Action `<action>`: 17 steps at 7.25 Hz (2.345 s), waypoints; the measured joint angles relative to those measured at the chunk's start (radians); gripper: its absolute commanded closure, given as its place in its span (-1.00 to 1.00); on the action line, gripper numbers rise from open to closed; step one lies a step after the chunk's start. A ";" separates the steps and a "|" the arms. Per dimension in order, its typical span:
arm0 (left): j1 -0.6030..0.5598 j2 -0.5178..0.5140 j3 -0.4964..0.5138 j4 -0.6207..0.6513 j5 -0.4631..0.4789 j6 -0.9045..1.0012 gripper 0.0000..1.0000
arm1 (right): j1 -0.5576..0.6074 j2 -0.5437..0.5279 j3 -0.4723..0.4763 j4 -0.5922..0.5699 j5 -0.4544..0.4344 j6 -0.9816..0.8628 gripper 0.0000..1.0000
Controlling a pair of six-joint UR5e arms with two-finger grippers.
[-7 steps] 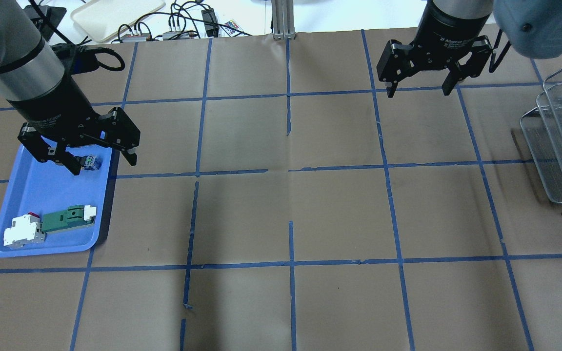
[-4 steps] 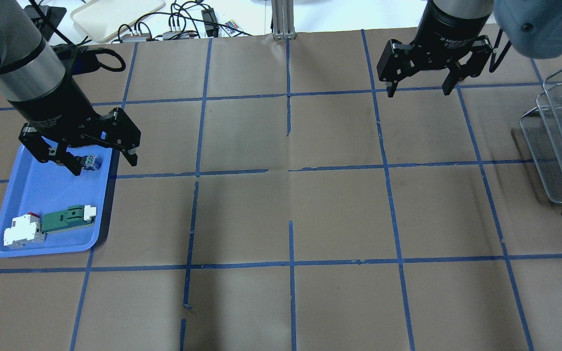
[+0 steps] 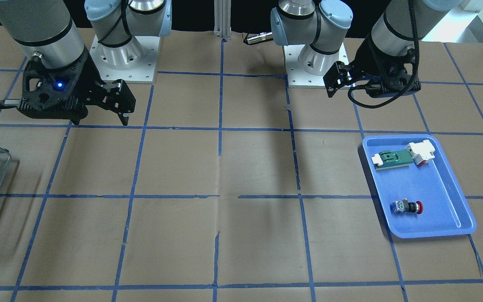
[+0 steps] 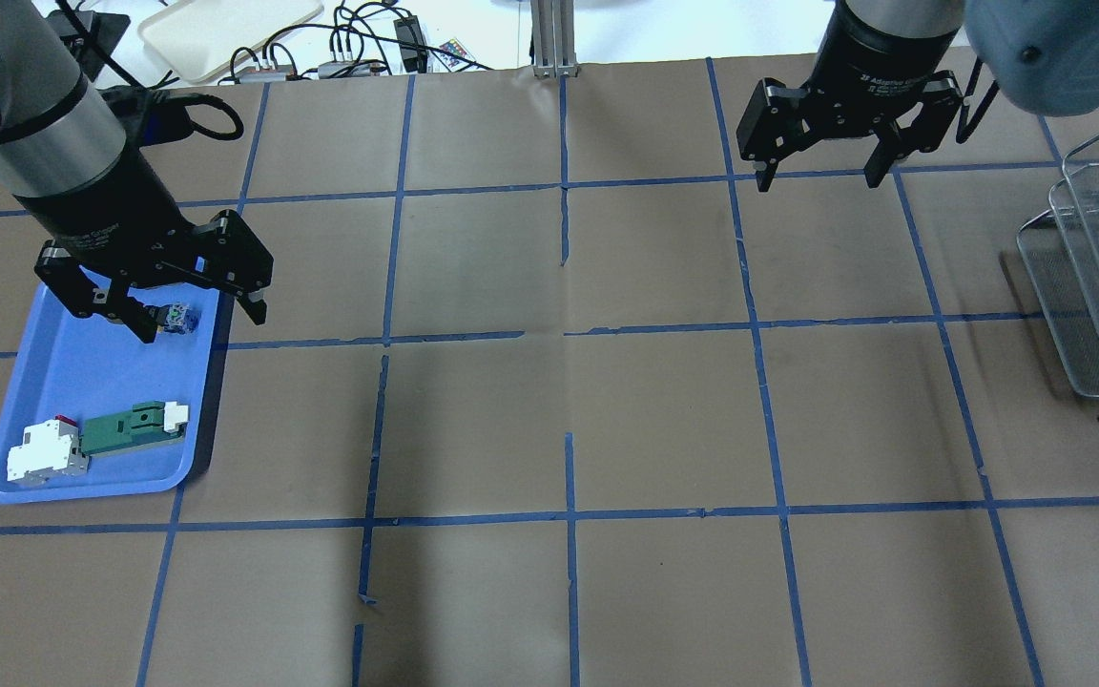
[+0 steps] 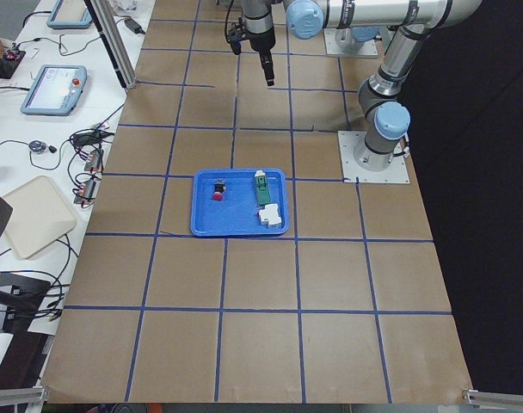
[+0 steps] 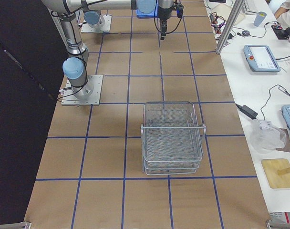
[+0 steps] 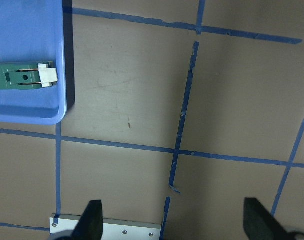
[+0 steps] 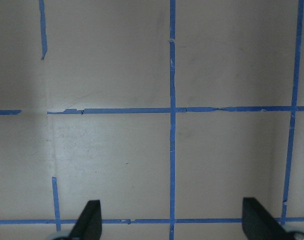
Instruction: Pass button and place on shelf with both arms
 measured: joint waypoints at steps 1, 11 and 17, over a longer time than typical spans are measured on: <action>0.009 -0.002 0.000 0.001 0.000 -0.001 -1.00 | 0.000 0.000 0.000 -0.001 -0.001 0.000 -1.00; 0.531 -0.307 0.033 0.427 -0.132 -0.613 -1.00 | 0.000 0.000 0.002 -0.001 0.000 0.000 -1.00; 0.567 -0.566 0.093 0.476 -0.286 -0.864 -1.00 | 0.000 0.000 0.002 -0.001 0.000 0.000 -1.00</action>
